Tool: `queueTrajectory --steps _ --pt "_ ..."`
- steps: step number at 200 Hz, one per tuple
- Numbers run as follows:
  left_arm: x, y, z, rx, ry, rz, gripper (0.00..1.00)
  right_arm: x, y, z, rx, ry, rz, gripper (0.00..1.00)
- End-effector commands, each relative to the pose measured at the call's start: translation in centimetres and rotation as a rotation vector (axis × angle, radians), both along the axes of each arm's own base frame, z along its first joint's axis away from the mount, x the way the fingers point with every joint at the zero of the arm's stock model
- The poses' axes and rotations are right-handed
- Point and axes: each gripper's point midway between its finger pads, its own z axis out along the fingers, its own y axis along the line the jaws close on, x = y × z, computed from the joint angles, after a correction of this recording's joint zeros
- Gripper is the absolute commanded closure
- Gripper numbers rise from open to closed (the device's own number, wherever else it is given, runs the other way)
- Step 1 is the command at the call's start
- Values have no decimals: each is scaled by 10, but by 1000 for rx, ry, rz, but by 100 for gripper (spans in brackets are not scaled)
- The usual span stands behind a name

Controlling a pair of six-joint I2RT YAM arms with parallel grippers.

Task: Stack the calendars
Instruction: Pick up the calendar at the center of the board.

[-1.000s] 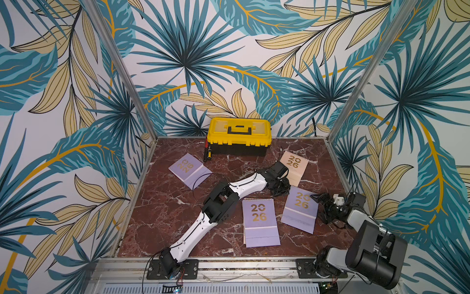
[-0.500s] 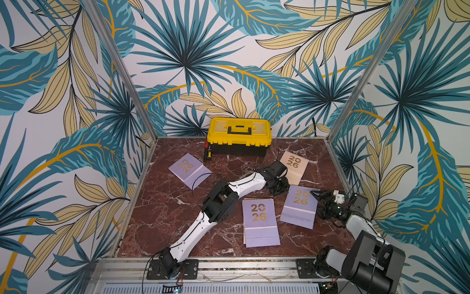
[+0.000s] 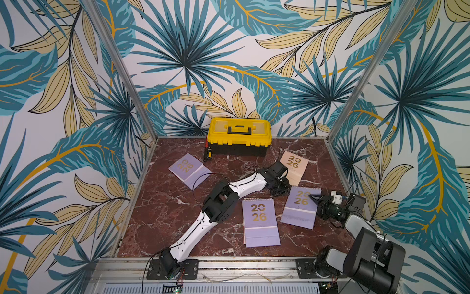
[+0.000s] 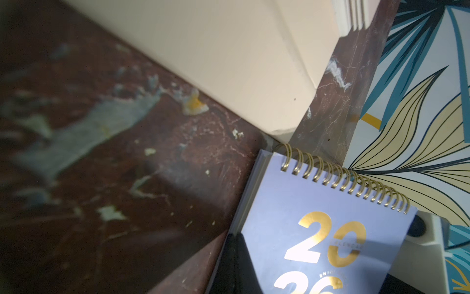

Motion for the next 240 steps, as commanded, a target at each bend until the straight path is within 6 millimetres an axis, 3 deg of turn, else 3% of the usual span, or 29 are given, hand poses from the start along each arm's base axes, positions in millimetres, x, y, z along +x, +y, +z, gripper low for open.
queueTrajectory --steps 1,73,150,157,160,168,200,240 --pt "-12 -6 -7 8 31 -37 99 -12 0 -11 -52 90 21 62" --pt "5 -15 53 -107 -28 -48 88 -15 -2 -11 -77 106 15 96" --pt "15 -4 144 -192 -160 -40 74 -16 -2 40 -152 17 17 98" --pt "15 -1 144 -183 -163 -37 73 -16 1 42 -147 5 18 98" --pt "14 2 160 -200 -182 -36 72 -15 2 43 -144 -1 18 98" --pt "12 7 171 -205 -199 -33 71 -15 4 47 -147 -18 23 98" --pt "6 27 196 -203 -241 -20 66 -10 22 70 -149 -91 72 99" --pt "3 67 206 -158 -274 26 62 -3 59 99 -143 -185 191 99"
